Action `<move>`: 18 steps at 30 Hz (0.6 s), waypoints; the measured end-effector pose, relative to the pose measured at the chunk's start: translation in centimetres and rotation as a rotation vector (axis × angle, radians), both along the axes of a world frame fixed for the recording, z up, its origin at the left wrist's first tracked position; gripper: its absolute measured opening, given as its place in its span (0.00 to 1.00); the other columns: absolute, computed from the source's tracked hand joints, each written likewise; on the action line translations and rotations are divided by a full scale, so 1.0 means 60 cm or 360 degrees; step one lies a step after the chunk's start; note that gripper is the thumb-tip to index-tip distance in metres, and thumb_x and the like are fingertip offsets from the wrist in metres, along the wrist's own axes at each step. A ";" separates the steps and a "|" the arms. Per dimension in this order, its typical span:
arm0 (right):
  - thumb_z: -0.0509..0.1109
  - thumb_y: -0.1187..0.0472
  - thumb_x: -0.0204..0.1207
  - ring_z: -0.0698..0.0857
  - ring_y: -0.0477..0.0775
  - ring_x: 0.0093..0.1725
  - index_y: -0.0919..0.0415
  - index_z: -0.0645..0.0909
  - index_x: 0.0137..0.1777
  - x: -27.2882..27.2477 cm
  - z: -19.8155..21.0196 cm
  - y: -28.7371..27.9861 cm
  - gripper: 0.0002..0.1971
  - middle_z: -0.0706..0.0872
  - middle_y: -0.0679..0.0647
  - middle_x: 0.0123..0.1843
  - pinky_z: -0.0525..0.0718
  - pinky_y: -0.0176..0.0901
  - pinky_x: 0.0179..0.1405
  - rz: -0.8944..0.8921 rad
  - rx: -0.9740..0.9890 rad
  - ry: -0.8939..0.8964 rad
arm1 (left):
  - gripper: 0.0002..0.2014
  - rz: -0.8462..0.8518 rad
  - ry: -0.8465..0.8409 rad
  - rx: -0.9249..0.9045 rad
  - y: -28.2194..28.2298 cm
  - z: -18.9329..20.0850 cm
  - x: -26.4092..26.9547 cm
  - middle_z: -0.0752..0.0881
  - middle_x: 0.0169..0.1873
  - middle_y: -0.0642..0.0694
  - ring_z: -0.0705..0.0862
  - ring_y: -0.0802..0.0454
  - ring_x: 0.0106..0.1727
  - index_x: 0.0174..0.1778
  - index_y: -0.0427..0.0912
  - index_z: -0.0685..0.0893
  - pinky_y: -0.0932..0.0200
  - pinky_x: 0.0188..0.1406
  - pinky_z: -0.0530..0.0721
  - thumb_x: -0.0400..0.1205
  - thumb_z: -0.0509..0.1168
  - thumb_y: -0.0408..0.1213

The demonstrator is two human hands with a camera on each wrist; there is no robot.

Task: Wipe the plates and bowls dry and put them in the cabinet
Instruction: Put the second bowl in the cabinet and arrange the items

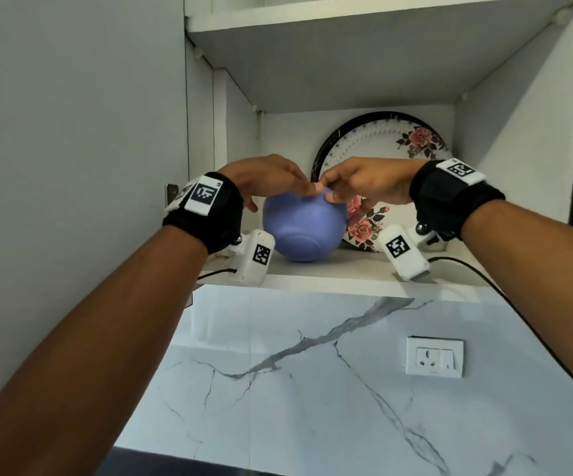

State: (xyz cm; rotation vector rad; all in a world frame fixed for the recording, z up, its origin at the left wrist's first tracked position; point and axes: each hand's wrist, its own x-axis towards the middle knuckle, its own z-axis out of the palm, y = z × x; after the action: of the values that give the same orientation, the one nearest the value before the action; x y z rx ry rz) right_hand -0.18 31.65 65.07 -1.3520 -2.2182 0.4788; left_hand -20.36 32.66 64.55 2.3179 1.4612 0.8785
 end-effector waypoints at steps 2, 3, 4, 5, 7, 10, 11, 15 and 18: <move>0.65 0.65 0.88 0.88 0.62 0.57 0.67 0.81 0.67 0.001 -0.006 -0.008 0.12 0.87 0.60 0.62 0.89 0.71 0.58 -0.0049 -0.0095 0.0269 | 0.27 -0.0010 -0.0103 0.0009 0.001 -0.011 -0.008 0.78 0.76 0.50 0.78 0.42 0.75 0.76 0.55 0.78 0.29 0.72 0.80 0.83 0.71 0.61; 0.65 0.65 0.88 0.88 0.62 0.56 0.68 0.81 0.68 -0.001 -0.010 -0.009 0.12 0.87 0.60 0.61 0.89 0.70 0.57 -0.0074 -0.0161 0.0420 | 0.30 -0.0019 -0.0171 0.0013 0.002 -0.016 -0.011 0.77 0.78 0.50 0.78 0.42 0.75 0.79 0.57 0.76 0.29 0.71 0.81 0.82 0.72 0.62; 0.65 0.64 0.88 0.88 0.62 0.55 0.67 0.81 0.66 -0.005 -0.014 -0.011 0.11 0.87 0.60 0.61 0.90 0.69 0.54 -0.0092 -0.0229 0.0565 | 0.34 -0.0026 -0.0227 0.0028 0.001 -0.021 -0.013 0.75 0.80 0.50 0.78 0.41 0.76 0.81 0.59 0.73 0.28 0.70 0.81 0.81 0.72 0.63; 0.65 0.65 0.88 0.88 0.61 0.53 0.65 0.82 0.62 -0.012 -0.017 -0.015 0.08 0.86 0.60 0.60 0.92 0.65 0.50 -0.0111 -0.0294 0.0710 | 0.37 -0.0020 -0.0269 0.0051 0.000 -0.026 -0.016 0.70 0.83 0.49 0.77 0.41 0.78 0.84 0.60 0.69 0.27 0.70 0.81 0.80 0.73 0.63; 0.64 0.66 0.89 0.87 0.58 0.51 0.63 0.81 0.57 -0.026 -0.022 -0.020 0.05 0.85 0.59 0.57 0.94 0.56 0.39 -0.0182 -0.0411 0.1033 | 0.42 -0.0006 -0.0346 0.0090 -0.004 -0.033 -0.022 0.60 0.88 0.49 0.72 0.40 0.82 0.87 0.63 0.64 0.25 0.72 0.79 0.79 0.75 0.62; 0.62 0.67 0.89 0.87 0.60 0.51 0.68 0.79 0.64 -0.040 -0.025 -0.022 0.09 0.83 0.63 0.60 0.91 0.49 0.26 -0.0243 -0.0586 0.1502 | 0.44 -0.0033 -0.0420 0.0062 -0.011 -0.045 -0.031 0.56 0.88 0.51 0.69 0.41 0.84 0.88 0.63 0.63 0.25 0.73 0.77 0.77 0.77 0.60; 0.61 0.68 0.89 0.86 0.63 0.51 0.70 0.79 0.65 -0.044 -0.028 -0.021 0.09 0.82 0.64 0.62 0.90 0.49 0.25 -0.0227 -0.0638 0.1623 | 0.44 -0.0043 -0.0423 0.0047 -0.014 -0.049 -0.034 0.57 0.88 0.50 0.69 0.41 0.83 0.88 0.62 0.64 0.25 0.72 0.78 0.78 0.78 0.58; 0.56 0.69 0.91 0.84 0.69 0.51 0.73 0.76 0.63 -0.064 -0.056 -0.021 0.10 0.82 0.69 0.61 0.89 0.55 0.22 -0.0144 -0.0716 0.2061 | 0.42 -0.0064 -0.0414 0.0014 -0.024 -0.066 -0.039 0.60 0.86 0.47 0.70 0.41 0.82 0.87 0.61 0.65 0.29 0.70 0.81 0.79 0.78 0.54; 0.53 0.72 0.91 0.82 0.73 0.52 0.74 0.73 0.59 -0.080 -0.080 -0.025 0.08 0.77 0.71 0.58 0.87 0.55 0.17 -0.0063 -0.0706 0.2276 | 0.40 -0.0111 -0.0411 -0.0017 -0.023 -0.074 -0.035 0.63 0.86 0.47 0.72 0.42 0.79 0.86 0.61 0.67 0.38 0.64 0.81 0.80 0.79 0.51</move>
State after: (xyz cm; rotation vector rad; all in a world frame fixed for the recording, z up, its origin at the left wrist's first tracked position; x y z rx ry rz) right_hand -4.97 30.17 60.27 -0.7231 -0.9011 1.4077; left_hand -22.49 31.28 60.09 2.1387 1.2670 1.0996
